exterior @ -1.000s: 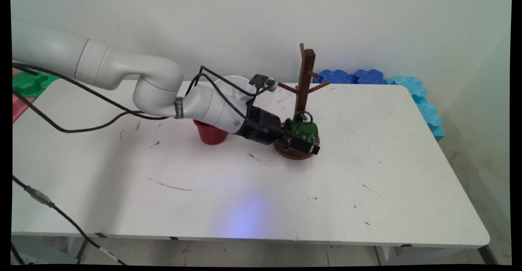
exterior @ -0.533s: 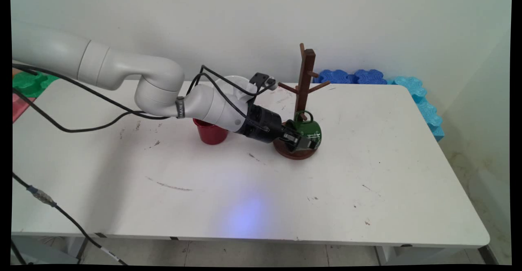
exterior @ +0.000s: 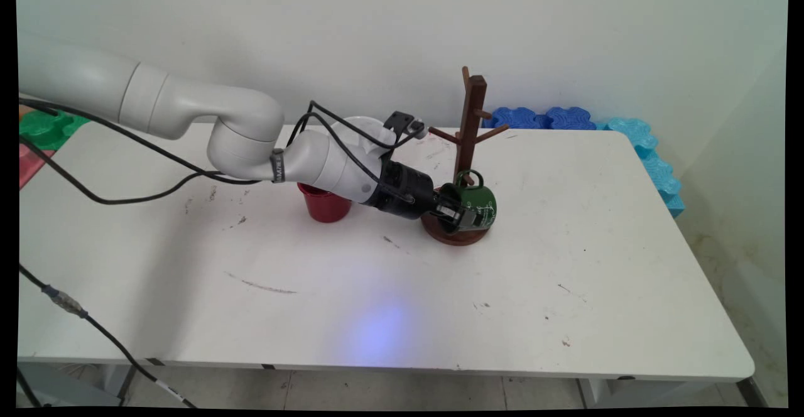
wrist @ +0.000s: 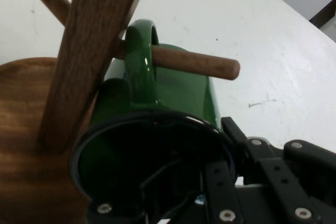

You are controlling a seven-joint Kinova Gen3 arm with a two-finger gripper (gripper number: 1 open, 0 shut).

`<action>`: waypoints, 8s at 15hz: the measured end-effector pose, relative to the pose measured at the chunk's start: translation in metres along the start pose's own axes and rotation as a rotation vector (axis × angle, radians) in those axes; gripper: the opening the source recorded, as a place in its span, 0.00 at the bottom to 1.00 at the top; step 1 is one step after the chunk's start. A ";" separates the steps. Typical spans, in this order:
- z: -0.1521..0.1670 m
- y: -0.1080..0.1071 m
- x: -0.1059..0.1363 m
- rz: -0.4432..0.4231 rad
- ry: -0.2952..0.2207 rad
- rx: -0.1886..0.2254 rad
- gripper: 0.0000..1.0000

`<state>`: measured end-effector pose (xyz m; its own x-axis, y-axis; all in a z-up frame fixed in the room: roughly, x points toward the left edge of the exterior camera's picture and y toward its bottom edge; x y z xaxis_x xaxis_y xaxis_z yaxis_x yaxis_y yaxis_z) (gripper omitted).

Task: Place the picked object on the table

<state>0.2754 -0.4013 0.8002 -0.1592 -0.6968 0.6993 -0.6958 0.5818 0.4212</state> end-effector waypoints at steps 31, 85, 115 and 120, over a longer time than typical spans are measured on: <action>-0.003 0.003 0.005 0.120 0.002 0.006 0.00; -0.013 0.046 -0.001 0.244 -0.045 -0.050 0.00; -0.062 0.055 0.007 0.376 -0.153 -0.033 0.00; -0.087 0.049 0.010 0.442 -0.211 -0.003 0.00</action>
<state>0.3008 -0.3432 0.8784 -0.5775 -0.4529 0.6793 -0.5279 0.8418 0.1124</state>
